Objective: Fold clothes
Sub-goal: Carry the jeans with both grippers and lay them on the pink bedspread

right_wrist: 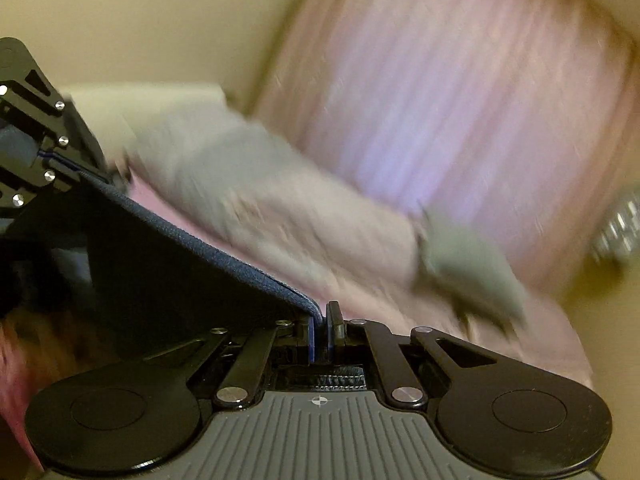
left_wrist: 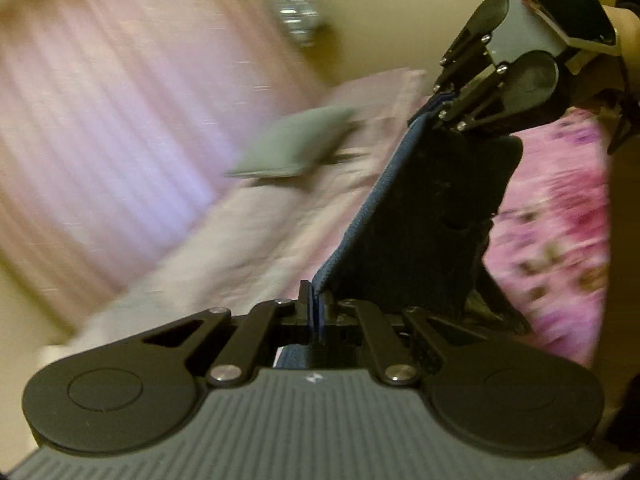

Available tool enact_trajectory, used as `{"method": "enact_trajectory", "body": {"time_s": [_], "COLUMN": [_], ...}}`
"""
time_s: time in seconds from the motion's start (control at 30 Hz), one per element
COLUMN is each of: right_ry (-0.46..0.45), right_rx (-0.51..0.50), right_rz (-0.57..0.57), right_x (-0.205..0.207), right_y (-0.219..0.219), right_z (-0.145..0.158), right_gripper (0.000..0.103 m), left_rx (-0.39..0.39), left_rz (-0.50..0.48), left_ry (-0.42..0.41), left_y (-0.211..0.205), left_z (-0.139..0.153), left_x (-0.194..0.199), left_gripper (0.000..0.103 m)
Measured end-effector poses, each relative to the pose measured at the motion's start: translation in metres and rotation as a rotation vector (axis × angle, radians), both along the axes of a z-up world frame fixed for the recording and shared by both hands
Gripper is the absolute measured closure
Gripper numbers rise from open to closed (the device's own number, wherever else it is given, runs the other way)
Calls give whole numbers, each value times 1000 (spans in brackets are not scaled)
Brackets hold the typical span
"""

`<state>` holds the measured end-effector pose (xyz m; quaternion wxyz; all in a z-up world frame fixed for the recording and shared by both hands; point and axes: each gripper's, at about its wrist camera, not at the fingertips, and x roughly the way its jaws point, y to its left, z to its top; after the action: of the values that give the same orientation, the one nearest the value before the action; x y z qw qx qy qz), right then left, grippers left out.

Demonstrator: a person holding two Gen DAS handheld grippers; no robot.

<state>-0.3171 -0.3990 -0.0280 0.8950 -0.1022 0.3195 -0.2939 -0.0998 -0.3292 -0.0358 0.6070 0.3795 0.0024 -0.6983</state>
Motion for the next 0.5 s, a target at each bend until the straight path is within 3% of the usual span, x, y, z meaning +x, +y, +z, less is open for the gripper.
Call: {"method": "enact_trajectory", "body": {"time_s": [0.1,0.23,0.33,0.5], "right_ry": [43,70,28,-9], "right_rx": [34,44,9,-86], "right_rz": [-100,-229,-331,-381], "right_x": [-63,-131,-162,-184], "right_y": [3,14,13,-2], "right_z": [-2,3,37,92], "right_gripper": [99,99,99,99], "left_rx": [45,25,-16,-32], "left_rz": [-121,-287,-379,-464], "left_ry": [69,94,103,138], "left_y": [-14,-26,-52,-108], "left_z": [-7,1,21,54], "left_x": [-56,-97,-116,-144], "left_gripper": [101,101,101,101]}}
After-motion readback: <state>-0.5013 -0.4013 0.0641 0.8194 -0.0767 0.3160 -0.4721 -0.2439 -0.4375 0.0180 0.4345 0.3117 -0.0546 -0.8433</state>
